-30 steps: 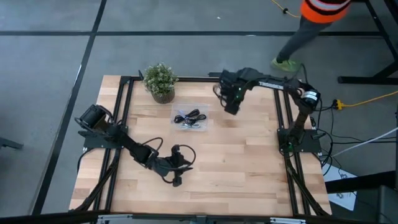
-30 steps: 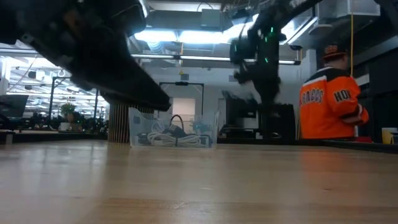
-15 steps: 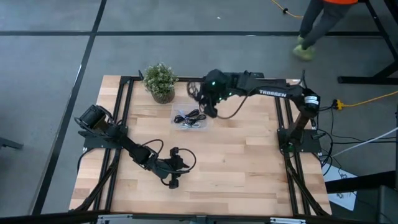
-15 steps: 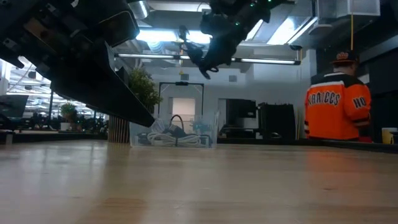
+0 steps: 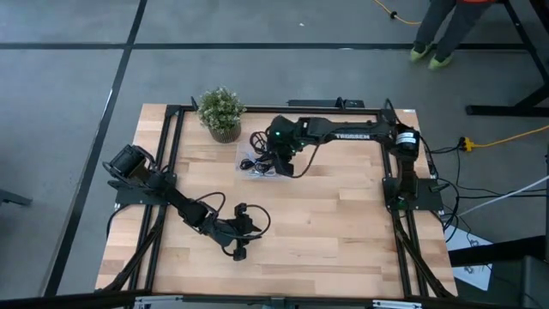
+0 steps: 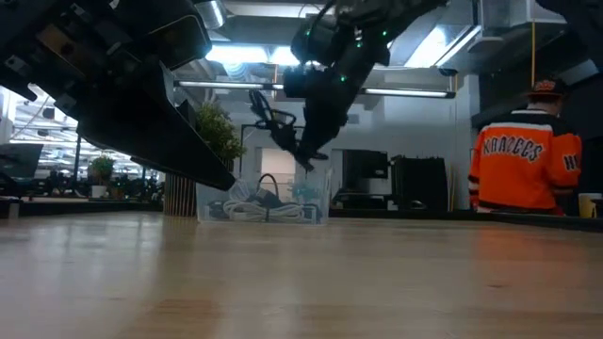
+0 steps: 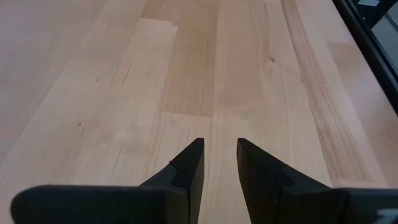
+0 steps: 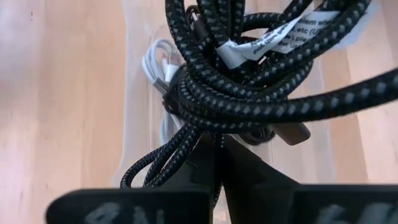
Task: Pick and place USB-C Cables
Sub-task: Put the black charger cable into the transparent bin, then return to home position
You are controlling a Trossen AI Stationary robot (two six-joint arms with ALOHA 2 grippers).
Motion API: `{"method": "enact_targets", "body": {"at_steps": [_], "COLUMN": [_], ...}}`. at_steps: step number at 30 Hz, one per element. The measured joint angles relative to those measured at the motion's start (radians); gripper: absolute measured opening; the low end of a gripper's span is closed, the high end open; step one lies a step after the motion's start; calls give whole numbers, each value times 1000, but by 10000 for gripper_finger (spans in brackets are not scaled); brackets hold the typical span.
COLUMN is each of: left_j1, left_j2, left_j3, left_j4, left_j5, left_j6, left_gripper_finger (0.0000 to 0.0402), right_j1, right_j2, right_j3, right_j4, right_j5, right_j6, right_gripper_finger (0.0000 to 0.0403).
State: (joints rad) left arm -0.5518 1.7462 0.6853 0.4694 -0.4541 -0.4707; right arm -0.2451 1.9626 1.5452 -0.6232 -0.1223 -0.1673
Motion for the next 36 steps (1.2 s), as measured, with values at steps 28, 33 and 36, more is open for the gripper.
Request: {"method": "enact_targets", "body": {"at_steps": [28, 33, 36], "left_j1": [-2, -11, -7], "left_j2": [0, 0, 0], "left_j3": [0, 0, 0], "left_j4": [-5, -19, -40], "left_j5": [2, 52, 53], "left_j6": [1, 13, 12], "left_gripper_finger": [88, 88, 88], "right_j1": [50, 106, 147], "right_j2": [17, 0, -2], "right_j3": [552, 647, 687], "right_j4": [-951, -905, -953], "right_j5": [-3, -11, -20], "right_j6": [346, 339, 465], "right_gripper_finger": [146, 146, 147]}}
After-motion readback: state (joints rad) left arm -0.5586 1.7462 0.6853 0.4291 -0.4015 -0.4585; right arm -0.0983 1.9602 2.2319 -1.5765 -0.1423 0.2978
